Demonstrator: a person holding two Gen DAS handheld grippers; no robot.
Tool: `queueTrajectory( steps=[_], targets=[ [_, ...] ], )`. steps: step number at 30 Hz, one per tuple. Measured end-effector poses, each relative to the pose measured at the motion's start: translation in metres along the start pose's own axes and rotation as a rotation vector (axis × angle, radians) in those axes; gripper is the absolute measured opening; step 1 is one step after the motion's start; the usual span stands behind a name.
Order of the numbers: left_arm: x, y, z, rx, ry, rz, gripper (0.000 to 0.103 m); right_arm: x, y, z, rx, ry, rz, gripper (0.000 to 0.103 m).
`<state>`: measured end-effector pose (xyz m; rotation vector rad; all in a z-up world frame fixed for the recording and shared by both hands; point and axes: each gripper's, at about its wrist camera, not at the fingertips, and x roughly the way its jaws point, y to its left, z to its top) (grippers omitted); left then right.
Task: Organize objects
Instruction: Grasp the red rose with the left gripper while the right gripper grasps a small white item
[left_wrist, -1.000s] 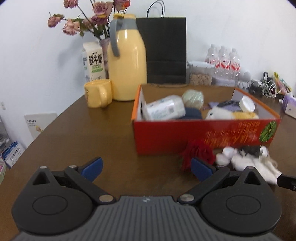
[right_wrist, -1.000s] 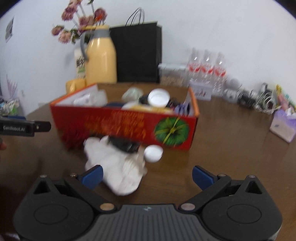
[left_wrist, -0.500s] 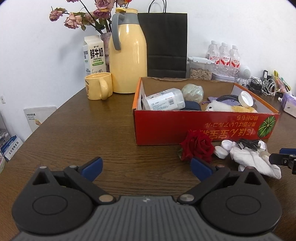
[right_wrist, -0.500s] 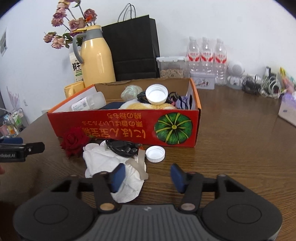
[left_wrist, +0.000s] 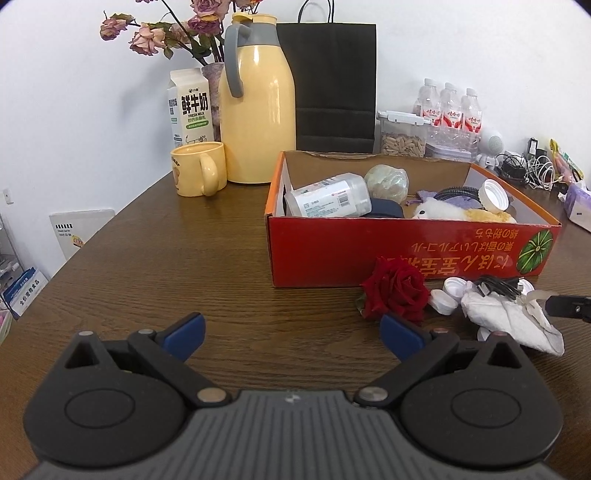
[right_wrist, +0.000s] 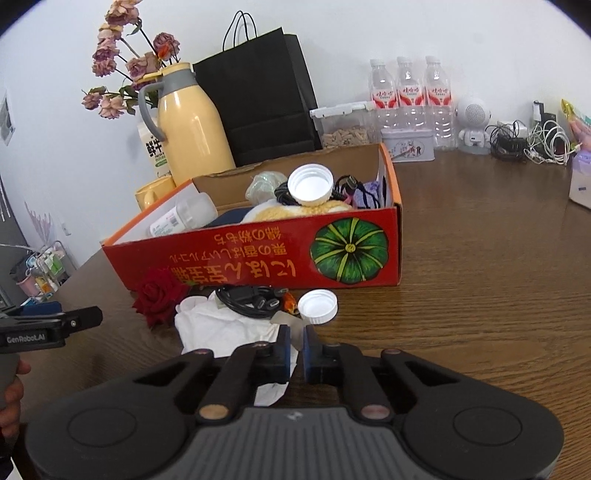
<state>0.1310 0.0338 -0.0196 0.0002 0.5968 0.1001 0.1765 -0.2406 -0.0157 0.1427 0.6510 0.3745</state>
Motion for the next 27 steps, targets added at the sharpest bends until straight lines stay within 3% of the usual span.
queueTrajectory(
  steps=[17, 23, 25, 27],
  targets=[
    [0.034, -0.043, 0.021, 0.065, 0.054, -0.021, 0.103, -0.011, 0.007, 0.011, -0.056, -0.091, -0.024, 0.005],
    [0.052, -0.051, 0.027, 0.039, 0.078, -0.029, 0.103, -0.010, 0.012, 0.013, -0.078, -0.106, -0.031, 0.005],
    [0.054, -0.052, 0.029, 0.025, 0.077, -0.048, 0.099, -0.009, 0.012, 0.014, -0.083, -0.109, -0.029, 0.005],
    [0.055, -0.053, 0.029, 0.021, 0.078, -0.072, 0.077, -0.008, 0.013, 0.014, -0.085, -0.110, -0.026, 0.005]
  ],
)
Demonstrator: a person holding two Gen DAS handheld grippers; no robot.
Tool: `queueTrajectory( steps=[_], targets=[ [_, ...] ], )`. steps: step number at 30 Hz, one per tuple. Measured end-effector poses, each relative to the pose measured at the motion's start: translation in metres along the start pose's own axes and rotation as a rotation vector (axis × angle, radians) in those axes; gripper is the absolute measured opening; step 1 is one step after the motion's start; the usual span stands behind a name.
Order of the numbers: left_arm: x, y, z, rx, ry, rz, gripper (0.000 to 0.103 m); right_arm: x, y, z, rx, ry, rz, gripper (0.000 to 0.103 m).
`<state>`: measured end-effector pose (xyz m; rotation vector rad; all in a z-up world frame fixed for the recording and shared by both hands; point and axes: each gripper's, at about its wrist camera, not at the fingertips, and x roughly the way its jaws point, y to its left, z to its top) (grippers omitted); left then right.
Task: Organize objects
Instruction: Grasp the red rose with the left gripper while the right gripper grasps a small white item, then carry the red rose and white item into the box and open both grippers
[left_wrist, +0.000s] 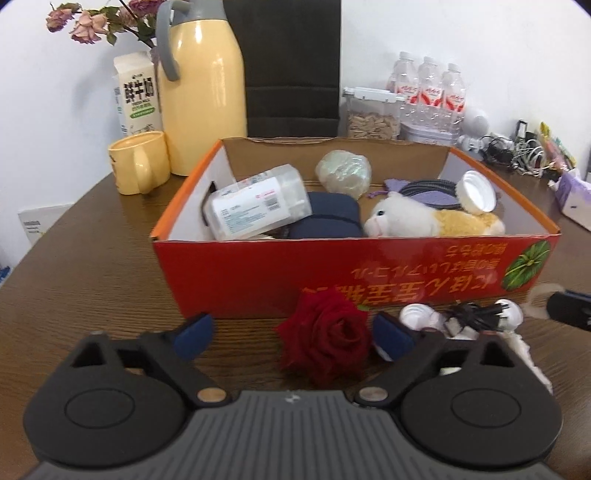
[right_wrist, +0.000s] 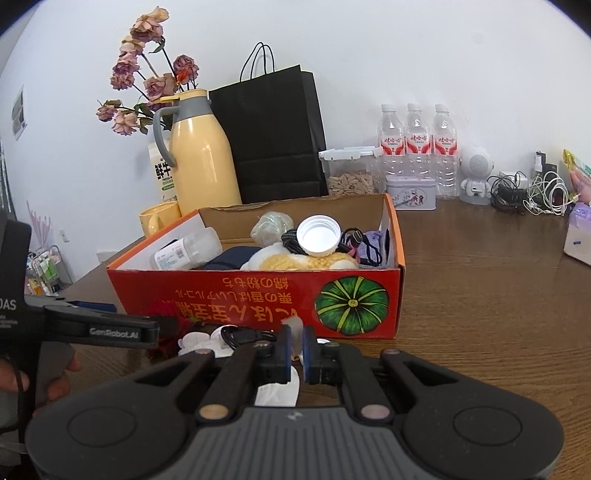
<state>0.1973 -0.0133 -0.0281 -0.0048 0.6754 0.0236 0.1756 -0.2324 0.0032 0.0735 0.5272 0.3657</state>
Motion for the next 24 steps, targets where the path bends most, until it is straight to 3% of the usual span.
queueTrajectory(
  steps=[1, 2, 3, 16, 24],
  targets=[
    [0.000, 0.000, 0.000, 0.000, 0.004, -0.015, 0.067, 0.001, 0.000, 0.000, 0.000, 0.000, 0.001, 0.005],
    [0.000, -0.001, -0.001, -0.002, 0.009, -0.031, 0.047, 0.001, 0.000, 0.000, 0.000, 0.001, 0.002, 0.005],
    [0.000, -0.001, -0.002, -0.007, 0.016, -0.045, 0.042, 0.002, 0.000, 0.000, 0.000, 0.001, 0.003, 0.005],
    [-0.027, 0.001, -0.003, 0.008, -0.049, -0.075, 0.040, 0.000, 0.003, 0.002, -0.014, -0.012, 0.010, 0.005],
    [-0.047, 0.000, 0.017, 0.017, -0.145, -0.089, 0.040, -0.002, 0.017, 0.024, -0.076, -0.069, 0.035, 0.005]
  ],
)
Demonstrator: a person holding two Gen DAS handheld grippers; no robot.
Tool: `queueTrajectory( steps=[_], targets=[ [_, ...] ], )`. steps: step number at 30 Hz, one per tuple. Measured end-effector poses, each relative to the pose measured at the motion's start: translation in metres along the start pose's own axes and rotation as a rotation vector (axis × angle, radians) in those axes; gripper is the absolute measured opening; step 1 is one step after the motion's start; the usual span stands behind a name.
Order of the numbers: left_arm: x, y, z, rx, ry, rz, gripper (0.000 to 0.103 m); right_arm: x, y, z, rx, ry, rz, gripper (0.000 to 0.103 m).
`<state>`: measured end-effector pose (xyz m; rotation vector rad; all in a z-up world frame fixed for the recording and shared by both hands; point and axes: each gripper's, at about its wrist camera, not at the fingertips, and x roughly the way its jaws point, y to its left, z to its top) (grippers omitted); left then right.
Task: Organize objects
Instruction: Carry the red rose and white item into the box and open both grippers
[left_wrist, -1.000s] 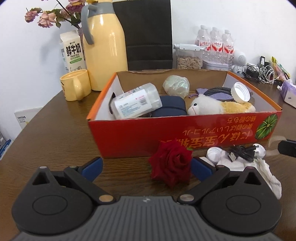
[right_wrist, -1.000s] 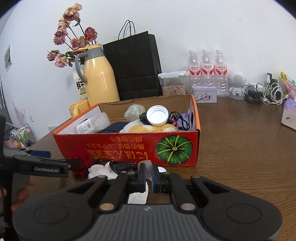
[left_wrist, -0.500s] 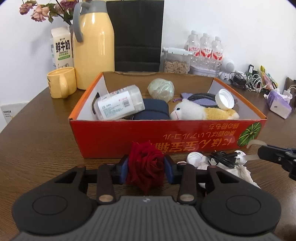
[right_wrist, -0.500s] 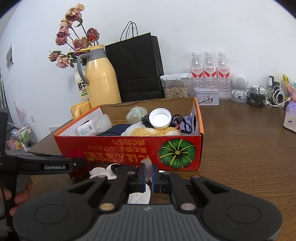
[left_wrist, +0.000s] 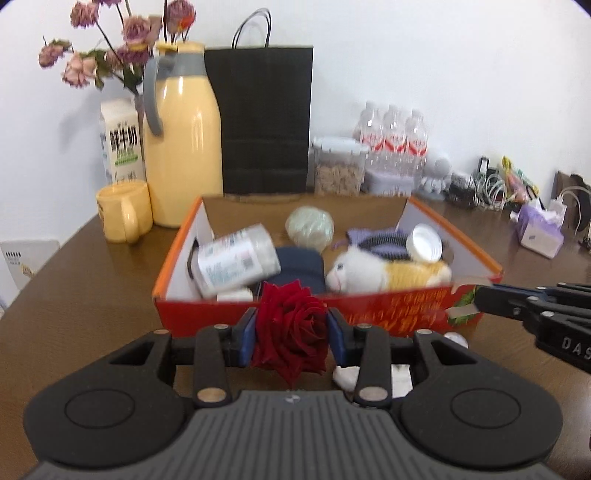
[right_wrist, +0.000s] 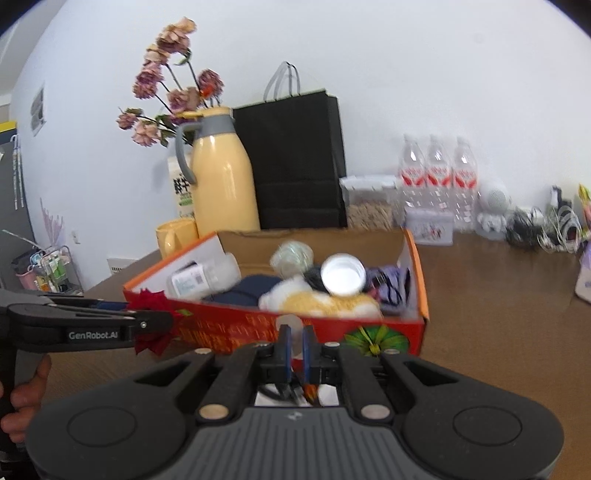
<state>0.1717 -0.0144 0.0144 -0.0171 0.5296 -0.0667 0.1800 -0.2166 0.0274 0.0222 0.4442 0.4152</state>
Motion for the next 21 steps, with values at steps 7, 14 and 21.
queueTrajectory(
  steps=[7, 14, 21],
  targets=[
    [0.001, -0.004, 0.026, 0.000, -0.073, -0.004, 0.040, 0.012, 0.017, 0.030, -0.065, -0.055, 0.020, 0.005],
    [0.011, -0.009, 0.058, -0.040, -0.157, -0.012, 0.040, 0.037, 0.023, 0.060, -0.085, -0.107, 0.000, 0.005],
    [0.036, -0.010, 0.083, -0.076, -0.185, 0.018, 0.040, 0.075, 0.017, 0.080, -0.072, -0.117, -0.052, 0.005]
  ],
)
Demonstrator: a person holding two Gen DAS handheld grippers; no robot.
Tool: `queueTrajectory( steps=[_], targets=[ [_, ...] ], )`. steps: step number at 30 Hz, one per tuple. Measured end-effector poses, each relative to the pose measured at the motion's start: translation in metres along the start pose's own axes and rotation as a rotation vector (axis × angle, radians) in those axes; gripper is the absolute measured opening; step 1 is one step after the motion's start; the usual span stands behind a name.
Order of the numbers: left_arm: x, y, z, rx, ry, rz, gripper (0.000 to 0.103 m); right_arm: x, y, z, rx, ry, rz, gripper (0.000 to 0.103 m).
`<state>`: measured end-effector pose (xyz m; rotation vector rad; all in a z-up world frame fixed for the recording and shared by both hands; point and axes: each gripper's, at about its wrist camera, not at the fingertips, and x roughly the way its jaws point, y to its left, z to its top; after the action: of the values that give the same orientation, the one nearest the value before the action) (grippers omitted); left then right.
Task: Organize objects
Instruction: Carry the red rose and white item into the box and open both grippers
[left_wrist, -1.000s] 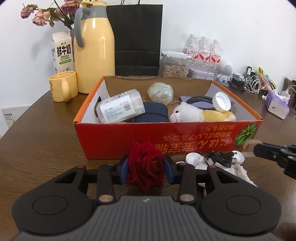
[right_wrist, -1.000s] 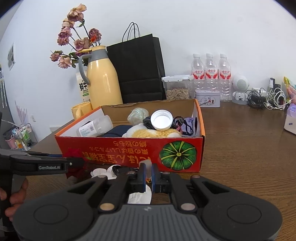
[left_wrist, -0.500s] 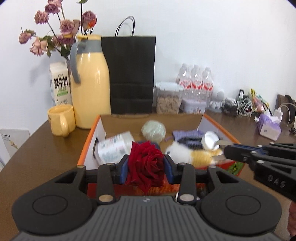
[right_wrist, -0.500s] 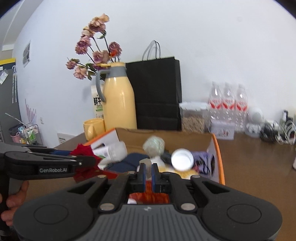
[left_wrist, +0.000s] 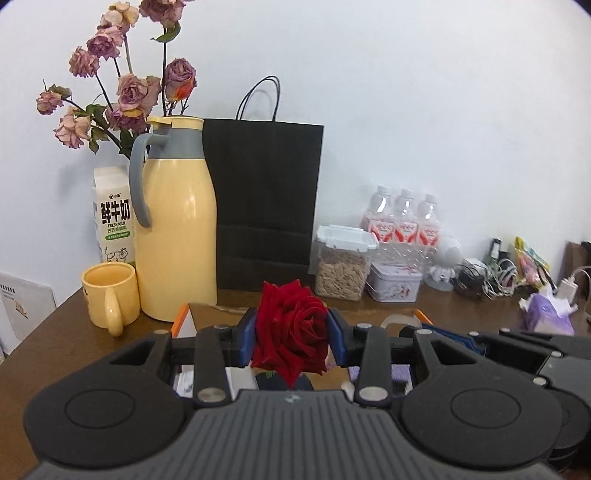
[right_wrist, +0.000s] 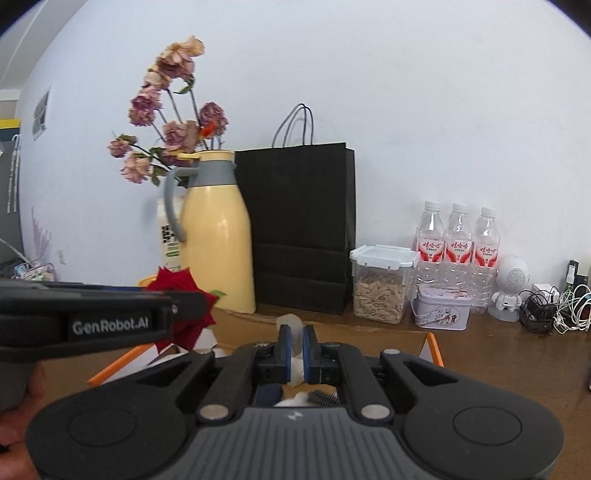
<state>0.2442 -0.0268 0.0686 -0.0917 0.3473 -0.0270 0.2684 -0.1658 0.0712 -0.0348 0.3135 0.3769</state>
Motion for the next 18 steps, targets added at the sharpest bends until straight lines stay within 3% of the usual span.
queueTrajectory(
  steps=[9, 16, 17, 18],
  targets=[
    [0.050, 0.005, -0.009, -0.014, 0.102, 0.041, 0.040, 0.048, -0.022, -0.005, 0.050, 0.084, -0.059, 0.005],
    [0.060, 0.007, -0.018, 0.008, 0.140, 0.049, 0.041, 0.062, -0.029, -0.017, 0.065, 0.137, -0.061, 0.006],
    [0.059, 0.007, -0.019, 0.015, 0.140, 0.049, 0.046, 0.063, -0.030, -0.018, 0.064, 0.142, -0.061, 0.010],
    [0.058, 0.007, -0.020, 0.025, 0.139, 0.051, 0.061, 0.063, -0.030, -0.019, 0.062, 0.148, -0.061, 0.012]
  ],
)
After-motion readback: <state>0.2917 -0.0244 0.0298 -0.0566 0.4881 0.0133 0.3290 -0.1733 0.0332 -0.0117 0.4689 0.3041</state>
